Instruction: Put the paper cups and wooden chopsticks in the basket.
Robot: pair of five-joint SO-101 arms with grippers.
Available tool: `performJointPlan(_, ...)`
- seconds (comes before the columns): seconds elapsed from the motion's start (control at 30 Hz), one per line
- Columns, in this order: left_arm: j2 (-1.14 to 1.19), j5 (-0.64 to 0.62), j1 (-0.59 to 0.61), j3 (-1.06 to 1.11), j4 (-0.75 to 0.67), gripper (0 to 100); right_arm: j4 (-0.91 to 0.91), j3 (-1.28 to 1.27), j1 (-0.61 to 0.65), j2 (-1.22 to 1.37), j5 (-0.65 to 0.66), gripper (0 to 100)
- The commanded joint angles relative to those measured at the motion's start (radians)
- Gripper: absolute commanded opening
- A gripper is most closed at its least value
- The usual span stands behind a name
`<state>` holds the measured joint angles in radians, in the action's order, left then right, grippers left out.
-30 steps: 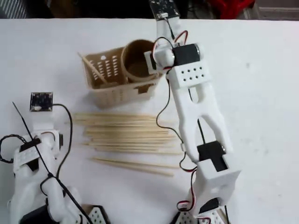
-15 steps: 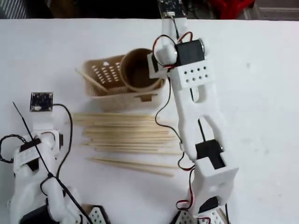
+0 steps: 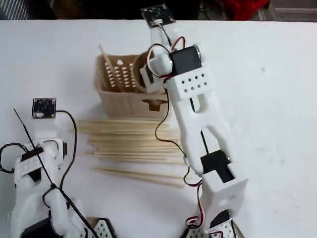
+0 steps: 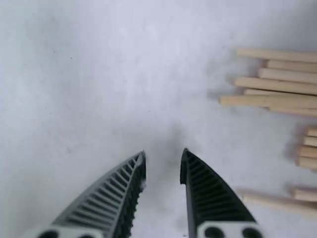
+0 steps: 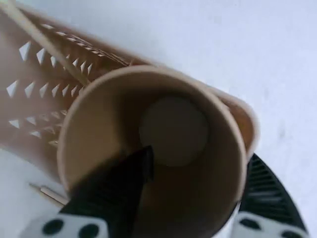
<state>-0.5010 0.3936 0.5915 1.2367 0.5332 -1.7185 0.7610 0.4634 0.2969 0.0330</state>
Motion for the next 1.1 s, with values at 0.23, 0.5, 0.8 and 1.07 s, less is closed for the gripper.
performJointPlan(0.23,-0.002,0.011,0.007,-0.003,-0.018,13,0.007,0.089,0.024,-0.188,0.1,27.9)
performJointPlan(0.5,-0.002,0.011,0.007,-0.003,-0.018,13,0.001,0.083,0.03,-0.265,0.109,27.2)
performJointPlan(0.8,-0.002,0.011,0.005,-0.003,-0.018,13,-0.001,-0.218,0.232,-0.542,0.29,1.8)
performJointPlan(1.07,-0.002,0.011,0.005,-0.003,-0.018,13,0.147,-1.0,0.407,-0.871,0.545,1.9)
